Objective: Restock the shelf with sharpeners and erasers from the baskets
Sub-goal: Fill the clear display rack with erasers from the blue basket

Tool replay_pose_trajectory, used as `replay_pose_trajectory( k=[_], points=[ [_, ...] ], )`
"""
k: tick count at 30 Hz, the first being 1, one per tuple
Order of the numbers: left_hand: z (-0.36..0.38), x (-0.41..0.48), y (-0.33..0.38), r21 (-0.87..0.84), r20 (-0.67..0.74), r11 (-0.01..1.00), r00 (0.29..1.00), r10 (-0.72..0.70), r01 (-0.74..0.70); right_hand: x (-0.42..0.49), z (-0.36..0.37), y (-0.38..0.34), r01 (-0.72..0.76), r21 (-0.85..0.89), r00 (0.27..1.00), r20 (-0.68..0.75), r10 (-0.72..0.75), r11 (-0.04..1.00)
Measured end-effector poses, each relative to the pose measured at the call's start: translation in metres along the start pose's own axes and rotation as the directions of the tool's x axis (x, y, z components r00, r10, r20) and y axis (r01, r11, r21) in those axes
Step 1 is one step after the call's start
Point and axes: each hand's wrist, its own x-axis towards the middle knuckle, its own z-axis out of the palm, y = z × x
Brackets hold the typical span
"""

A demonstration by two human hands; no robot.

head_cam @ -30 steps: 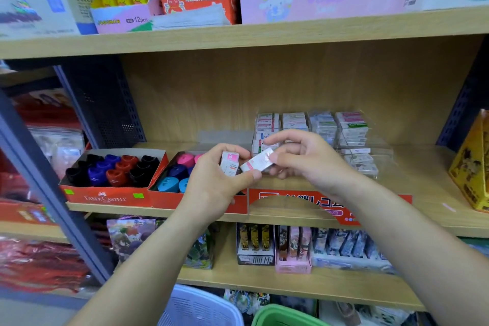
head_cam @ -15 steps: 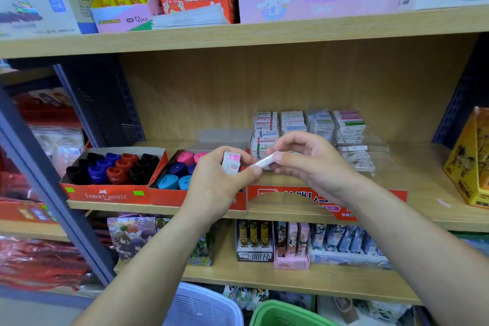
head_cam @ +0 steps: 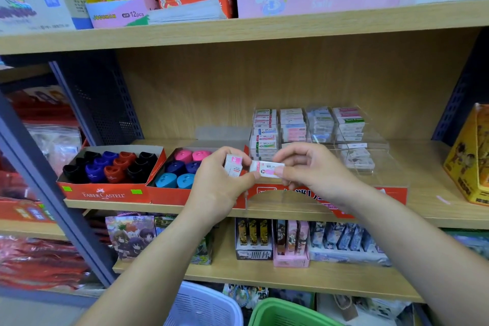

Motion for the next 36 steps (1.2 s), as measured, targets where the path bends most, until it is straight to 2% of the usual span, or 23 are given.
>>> replay_pose_trajectory(
  k=[6, 10, 13, 20, 26, 28, 31, 36],
  points=[
    [-0.006, 0.008, -0.016, 0.094, 0.035, 0.994, 0.997, -0.063, 0.06, 0.0, -0.013, 0.006, 0.022, -0.06, 0.992, -0.123, -0.029, 0.998],
    [-0.014, 0.016, -0.023, 0.064, 0.087, 0.99, 0.988, -0.127, 0.122, 0.027, -0.019, 0.007, 0.05, -0.147, 0.962, -0.259, -0.087, 0.988],
    [-0.02, 0.02, -0.027, 0.065, 0.107, 0.99, 0.985, -0.134, 0.127, 0.058, -0.017, 0.007, 0.063, -0.222, 0.949, -0.289, -0.127, 0.973],
    [-0.034, 0.018, -0.038, 0.069, 0.084, 0.993, 0.991, -0.102, 0.096, 0.097, -0.004, 0.022, 0.05, -0.443, 0.977, -0.164, -0.136, 0.895],
    [-0.038, 0.015, -0.045, -0.028, 0.085, 0.994, 0.991, -0.099, 0.102, 0.08, -0.008, 0.018, 0.133, -0.378, 0.957, -0.193, -0.219, 0.916],
    [-0.038, 0.014, -0.045, -0.032, 0.074, 0.994, 0.992, -0.1, 0.103, 0.07, -0.007, 0.015, 0.137, -0.41, 0.972, -0.122, -0.203, 0.902],
    [-0.037, 0.014, -0.045, -0.047, 0.045, 0.994, 0.994, -0.098, 0.1, 0.065, -0.001, 0.02, 0.101, -0.573, 0.992, -0.006, -0.127, 0.813],
    [-0.04, 0.011, -0.047, -0.034, 0.039, 0.995, 0.995, -0.088, 0.09, 0.073, 0.009, 0.025, 0.074, -0.639, 0.994, -0.012, -0.106, 0.766]
  ],
)
